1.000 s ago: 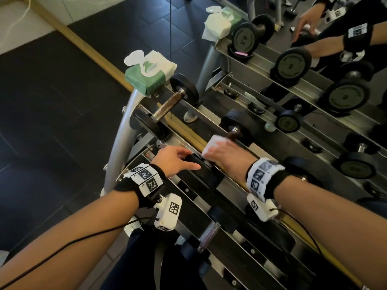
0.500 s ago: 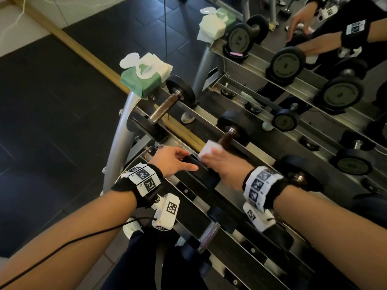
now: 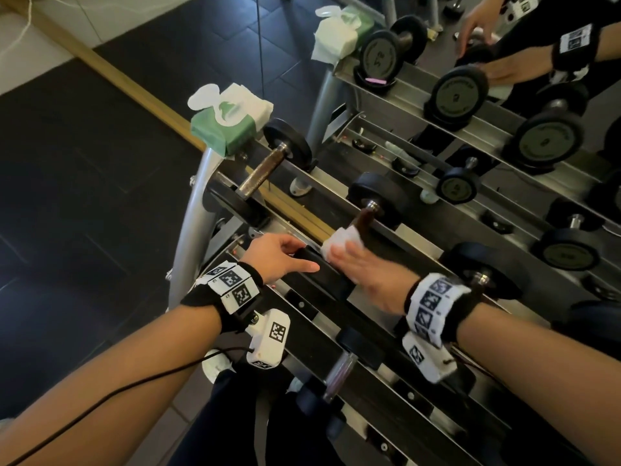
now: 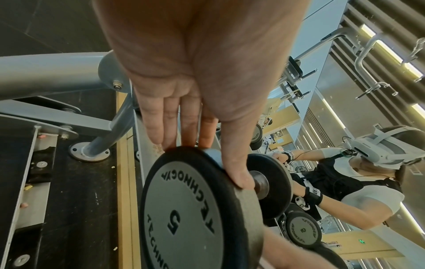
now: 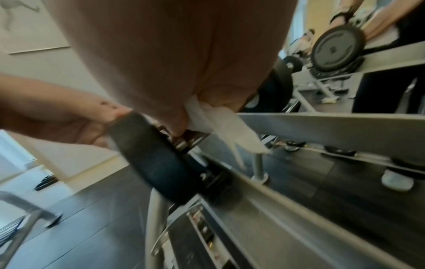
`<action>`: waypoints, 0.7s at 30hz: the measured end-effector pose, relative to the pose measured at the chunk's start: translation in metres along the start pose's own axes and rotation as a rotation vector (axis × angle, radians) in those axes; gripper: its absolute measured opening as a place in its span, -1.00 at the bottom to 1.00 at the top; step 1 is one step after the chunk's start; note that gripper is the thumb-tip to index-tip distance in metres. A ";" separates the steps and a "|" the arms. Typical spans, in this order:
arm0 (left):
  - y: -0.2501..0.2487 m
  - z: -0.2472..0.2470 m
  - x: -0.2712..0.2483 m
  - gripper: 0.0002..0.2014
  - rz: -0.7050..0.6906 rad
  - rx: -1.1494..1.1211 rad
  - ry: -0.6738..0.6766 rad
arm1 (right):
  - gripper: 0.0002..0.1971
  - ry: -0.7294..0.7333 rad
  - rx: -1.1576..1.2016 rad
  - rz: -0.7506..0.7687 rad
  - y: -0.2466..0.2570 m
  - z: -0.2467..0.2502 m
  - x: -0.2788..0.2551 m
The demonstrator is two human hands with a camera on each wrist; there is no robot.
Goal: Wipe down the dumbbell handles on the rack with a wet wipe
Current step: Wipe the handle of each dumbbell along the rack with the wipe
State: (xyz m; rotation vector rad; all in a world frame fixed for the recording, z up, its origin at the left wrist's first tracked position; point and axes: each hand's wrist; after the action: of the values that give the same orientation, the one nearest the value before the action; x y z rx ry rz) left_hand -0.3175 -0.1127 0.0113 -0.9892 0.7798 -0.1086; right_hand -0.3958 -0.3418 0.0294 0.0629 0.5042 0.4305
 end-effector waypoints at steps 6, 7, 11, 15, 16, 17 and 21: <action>0.000 0.000 0.004 -0.44 0.003 0.035 0.005 | -0.19 0.046 0.051 -0.139 -0.025 0.015 0.012; 0.000 0.000 0.005 -0.44 0.006 0.040 0.008 | -0.22 0.043 0.114 -0.227 -0.031 0.023 0.016; 0.001 -0.001 0.006 -0.44 0.009 0.056 0.005 | -0.24 0.044 0.205 -0.222 -0.029 0.035 0.021; 0.002 -0.002 0.005 -0.42 -0.005 0.064 -0.006 | -0.22 0.188 0.113 -0.061 0.011 0.010 0.010; 0.002 -0.002 0.005 -0.42 -0.006 0.065 -0.005 | -0.13 0.215 0.132 -0.062 0.014 0.005 0.006; 0.002 -0.002 0.004 -0.41 -0.005 0.063 0.000 | -0.05 0.209 0.170 -0.083 0.014 0.005 0.003; 0.002 -0.002 0.003 -0.40 0.000 0.049 0.014 | -0.12 0.154 0.364 -0.225 0.010 0.006 -0.005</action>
State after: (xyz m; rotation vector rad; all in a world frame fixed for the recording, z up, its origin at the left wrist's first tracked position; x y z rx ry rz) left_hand -0.3168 -0.1140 0.0074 -0.9426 0.7863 -0.1343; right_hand -0.4010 -0.3347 0.0386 0.3227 0.7289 0.1195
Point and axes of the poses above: each hand's wrist, its own x-axis towards the middle knuckle, its own z-axis out of the back of the hand, y = z × x, and after that the axes turned 9 degrees about -x, right-handed
